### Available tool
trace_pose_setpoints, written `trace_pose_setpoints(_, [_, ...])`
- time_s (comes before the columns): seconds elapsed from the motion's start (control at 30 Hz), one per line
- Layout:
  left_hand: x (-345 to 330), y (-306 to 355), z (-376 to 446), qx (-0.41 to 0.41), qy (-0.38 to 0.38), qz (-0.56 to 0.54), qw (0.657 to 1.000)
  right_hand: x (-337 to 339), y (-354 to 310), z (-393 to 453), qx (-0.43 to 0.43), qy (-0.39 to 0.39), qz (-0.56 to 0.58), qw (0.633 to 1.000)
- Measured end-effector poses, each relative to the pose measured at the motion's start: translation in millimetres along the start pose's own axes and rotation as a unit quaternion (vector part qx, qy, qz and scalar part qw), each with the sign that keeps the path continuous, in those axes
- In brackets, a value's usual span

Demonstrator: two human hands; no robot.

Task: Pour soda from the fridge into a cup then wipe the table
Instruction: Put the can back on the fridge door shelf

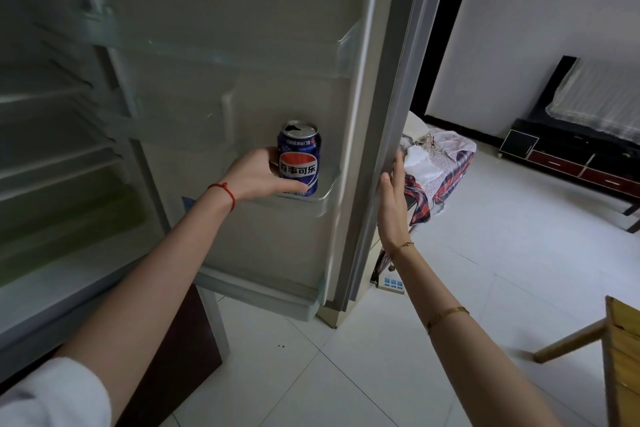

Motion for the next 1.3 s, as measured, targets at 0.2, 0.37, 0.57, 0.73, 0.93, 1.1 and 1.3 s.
trace_pose_setpoints(0.2, [-3.5,-1.1,1.3,-0.005,-0.010,0.005,1.000,-0.4,2.8,-0.7,0.003,-0.002,0.000,1.000])
trace_pose_setpoints(0.37, [-5.2,-3.6,1.2,0.010,-0.017,0.015,1.000,-0.8,4.5,0.4,-0.001,0.002,0.003,1.000])
trace_pose_setpoints(0.57, [-5.7,-5.5,2.9,0.021,-0.036,-0.002,0.999,0.3,3.5,-2.1,0.001,0.003,0.005,1.000])
trace_pose_setpoints(0.73, [-8.6,-4.0,0.5,0.015,-0.065,-0.022,0.998,1.7,-1.2,-7.3,-0.005,0.002,0.006,1.000])
trace_pose_setpoints(0.93, [5.7,-27.0,-14.1,0.062,0.010,-0.026,0.998,2.5,-7.0,-14.8,-0.004,-0.002,0.015,1.000])
trace_pose_setpoints(1.1, [21.4,-16.8,-68.2,0.040,0.212,-0.038,0.976,2.4,-11.5,-24.6,-0.006,-0.005,0.021,1.000])
trace_pose_setpoints(1.3, [0.1,-2.7,-144.2,-0.068,0.372,-0.063,0.924,0.9,-19.7,-44.5,0.002,-0.016,0.032,0.999])
Point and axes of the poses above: each hand's wrist, its own z-axis towards the middle knuckle, its own x-axis out of the back of the hand, y = z × x, the point moved 9 cm from there along z, towards the middle knuckle, and after that the axes turned 2 degrees about z, right-handed, at the moved point
